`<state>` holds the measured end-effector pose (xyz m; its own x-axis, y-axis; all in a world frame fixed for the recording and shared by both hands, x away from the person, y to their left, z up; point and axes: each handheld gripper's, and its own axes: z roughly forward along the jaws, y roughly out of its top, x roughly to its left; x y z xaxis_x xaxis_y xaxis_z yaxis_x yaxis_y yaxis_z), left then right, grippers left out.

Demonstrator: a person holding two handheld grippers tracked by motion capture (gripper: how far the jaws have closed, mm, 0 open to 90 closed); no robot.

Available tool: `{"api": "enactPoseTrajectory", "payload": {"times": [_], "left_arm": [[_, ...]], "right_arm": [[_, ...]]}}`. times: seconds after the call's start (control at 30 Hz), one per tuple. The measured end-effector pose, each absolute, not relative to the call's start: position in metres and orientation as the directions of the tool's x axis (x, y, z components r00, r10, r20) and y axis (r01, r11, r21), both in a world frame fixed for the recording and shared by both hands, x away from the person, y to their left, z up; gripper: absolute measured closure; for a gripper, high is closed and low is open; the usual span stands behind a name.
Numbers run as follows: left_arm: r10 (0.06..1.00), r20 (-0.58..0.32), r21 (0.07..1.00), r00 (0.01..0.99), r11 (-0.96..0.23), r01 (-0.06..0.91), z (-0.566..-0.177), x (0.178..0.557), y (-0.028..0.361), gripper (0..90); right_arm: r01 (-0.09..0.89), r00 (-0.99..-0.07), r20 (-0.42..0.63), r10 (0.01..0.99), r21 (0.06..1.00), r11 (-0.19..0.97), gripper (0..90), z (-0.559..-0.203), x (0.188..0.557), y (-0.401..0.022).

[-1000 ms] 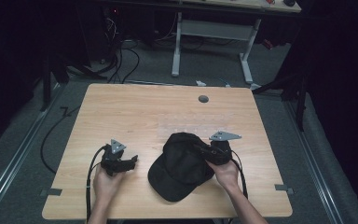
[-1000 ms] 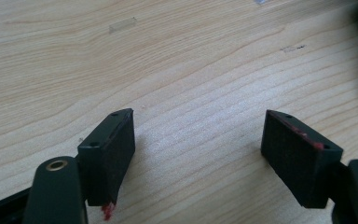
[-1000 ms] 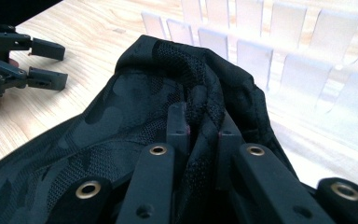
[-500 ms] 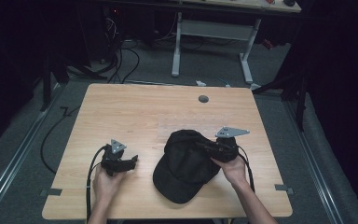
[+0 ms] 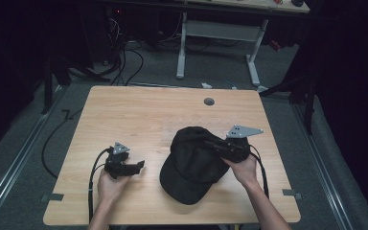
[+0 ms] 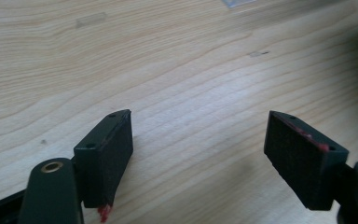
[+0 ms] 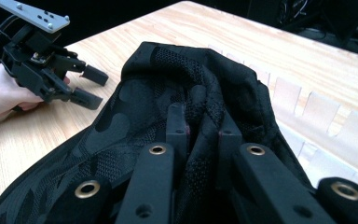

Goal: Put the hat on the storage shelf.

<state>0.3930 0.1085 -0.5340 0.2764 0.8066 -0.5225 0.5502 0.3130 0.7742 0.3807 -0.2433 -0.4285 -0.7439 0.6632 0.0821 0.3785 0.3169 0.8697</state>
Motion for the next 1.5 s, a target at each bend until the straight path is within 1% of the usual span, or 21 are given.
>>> {"api": "enactPoseTrajectory", "payload": {"times": [0.07, 0.1, 0.13, 0.33, 0.43, 0.5, 0.67, 0.77, 0.87, 1.03, 1.27, 1.37, 1.5], "left_arm": [[0.765, -0.573, 0.749, 0.294, 0.343, 0.566, -0.528, 0.390, 0.108, 25.6], [0.714, -0.632, 0.712, 0.300, 0.382, 0.589, -0.519, 0.388, 0.109, 25.9], [0.714, -0.632, 0.712, 0.300, 0.382, 0.589, -0.519, 0.388, 0.109, 25.9], [0.622, -0.685, 0.680, 0.379, 0.358, 0.640, -0.492, 0.380, 0.100, 24.3], [0.586, -0.693, 0.680, 0.421, 0.336, 0.652, -0.479, 0.375, 0.090, 21.7], [0.544, -0.698, 0.685, 0.466, 0.317, 0.656, -0.468, 0.371, 0.079, 20.3], [0.517, -0.697, 0.688, 0.497, 0.287, 0.667, -0.460, 0.369, 0.068, 17.6], [0.508, -0.701, 0.681, 0.500, 0.270, 0.680, -0.457, 0.369, 0.062, 16.1], [0.501, -0.700, 0.682, 0.509, 0.258, 0.684, -0.453, 0.370, 0.059, 16.1], [0.499, -0.701, 0.677, 0.510, 0.242, 0.695, -0.450, 0.371, 0.055, 16.2], [0.496, -0.698, 0.671, 0.516, 0.201, 0.714, -0.449, 0.372, 0.048, 16.4], [0.477, -0.705, 0.670, 0.526, 0.204, 0.714, -0.449, 0.372, 0.047, 16.4], [0.457, -0.704, 0.671, 0.544, 0.175, 0.721, -0.450, 0.368, 0.044, 17.1]], "right_arm": [[0.368, -0.749, 0.081, 0.658, 0.876, 0.311, 81.2, -0.426, 0.381, -0.246], [0.369, -0.749, 0.086, 0.657, 0.878, 0.306, 81.2, -0.426, 0.381, -0.247], [0.367, -0.751, 0.088, 0.655, 0.880, 0.302, 81.2, -0.426, 0.381, -0.248], [0.348, -0.762, 0.077, 0.643, 0.886, 0.307, 81.3, -0.424, 0.381, -0.250], [0.331, -0.772, 0.056, 0.633, 0.886, 0.325, 81.3, -0.424, 0.379, -0.250], [0.322, -0.780, 0.052, 0.623, 0.887, 0.330, 81.3, -0.423, 0.379, -0.249], [0.312, -0.792, 0.046, 0.609, 0.888, 0.338, 81.3, -0.421, 0.376, -0.249], [0.274, -0.812, 0.020, 0.583, 0.895, 0.352, 81.3, -0.415, 0.373, -0.246], [0.248, -0.824, -0.001, 0.566, 0.898, 0.363, 81.2, -0.411, 0.372, -0.244], [0.248, -0.831, -0.002, 0.556, 0.894, 0.373, 81.2, -0.407, 0.372, -0.241], [0.207, -0.854, -0.019, 0.520, 0.905, 0.373, 81.2, -0.399, 0.372, -0.238], [0.194, -0.866, -0.019, 0.499, 0.908, 0.372, 81.1, -0.398, 0.371, -0.237], [0.167, -0.884, -0.034, 0.467, 0.909, 0.381, 81.0, -0.399, 0.369, -0.234]]}}
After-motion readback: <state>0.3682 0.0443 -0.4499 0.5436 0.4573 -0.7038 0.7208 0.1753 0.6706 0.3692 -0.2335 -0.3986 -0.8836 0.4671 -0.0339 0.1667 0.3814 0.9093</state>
